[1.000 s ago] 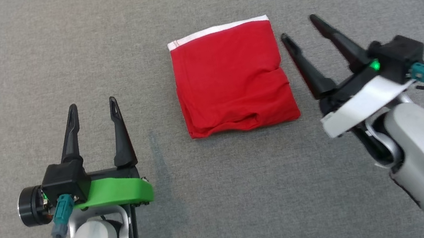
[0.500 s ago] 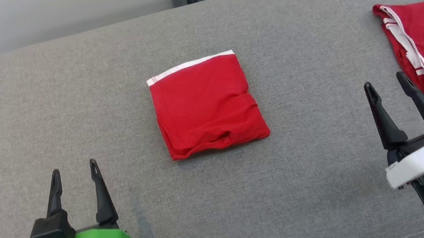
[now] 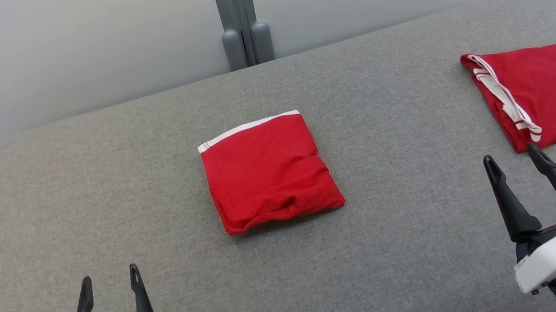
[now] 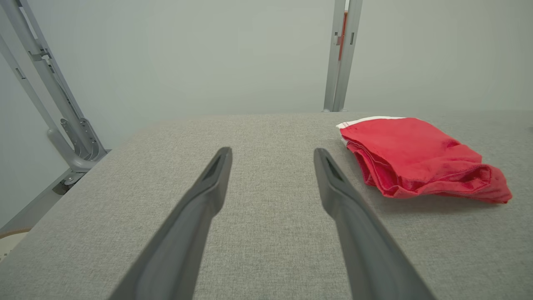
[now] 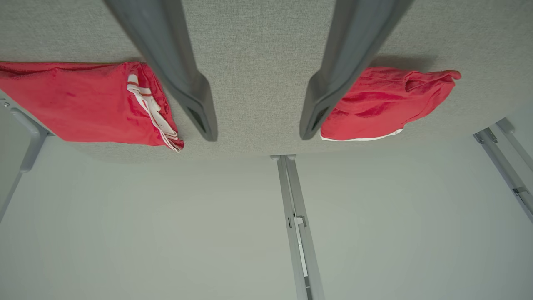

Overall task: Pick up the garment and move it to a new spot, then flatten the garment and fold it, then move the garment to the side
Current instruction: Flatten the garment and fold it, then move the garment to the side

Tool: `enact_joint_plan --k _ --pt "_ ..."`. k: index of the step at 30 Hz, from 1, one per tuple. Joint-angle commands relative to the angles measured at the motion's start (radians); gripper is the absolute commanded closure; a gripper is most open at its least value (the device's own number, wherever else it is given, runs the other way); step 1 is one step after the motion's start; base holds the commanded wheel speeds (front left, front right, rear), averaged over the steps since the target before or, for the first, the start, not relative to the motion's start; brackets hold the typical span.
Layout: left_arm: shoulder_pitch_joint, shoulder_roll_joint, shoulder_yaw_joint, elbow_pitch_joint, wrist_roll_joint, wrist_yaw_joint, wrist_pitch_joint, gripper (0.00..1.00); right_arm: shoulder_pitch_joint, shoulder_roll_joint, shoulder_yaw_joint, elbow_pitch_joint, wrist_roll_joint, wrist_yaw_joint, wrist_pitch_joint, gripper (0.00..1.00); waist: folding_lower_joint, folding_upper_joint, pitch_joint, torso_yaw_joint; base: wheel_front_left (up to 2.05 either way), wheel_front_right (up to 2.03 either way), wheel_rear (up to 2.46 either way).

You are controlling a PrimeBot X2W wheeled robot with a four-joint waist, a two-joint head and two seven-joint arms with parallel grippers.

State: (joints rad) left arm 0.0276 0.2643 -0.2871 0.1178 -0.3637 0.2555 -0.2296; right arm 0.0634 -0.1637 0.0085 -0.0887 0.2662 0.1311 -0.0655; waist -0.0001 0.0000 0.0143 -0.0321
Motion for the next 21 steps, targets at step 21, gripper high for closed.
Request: enact_joint_plan --k 21 --pt "-0.006 0.015 -0.004 0.000 -0.020 0.010 0.009 0.00 0.041 0.026 -0.013 -0.049 -0.013 -0.001 0.047 0.00 0.0001 0.0000 -0.017 0.004 0.00 0.00 0.00"
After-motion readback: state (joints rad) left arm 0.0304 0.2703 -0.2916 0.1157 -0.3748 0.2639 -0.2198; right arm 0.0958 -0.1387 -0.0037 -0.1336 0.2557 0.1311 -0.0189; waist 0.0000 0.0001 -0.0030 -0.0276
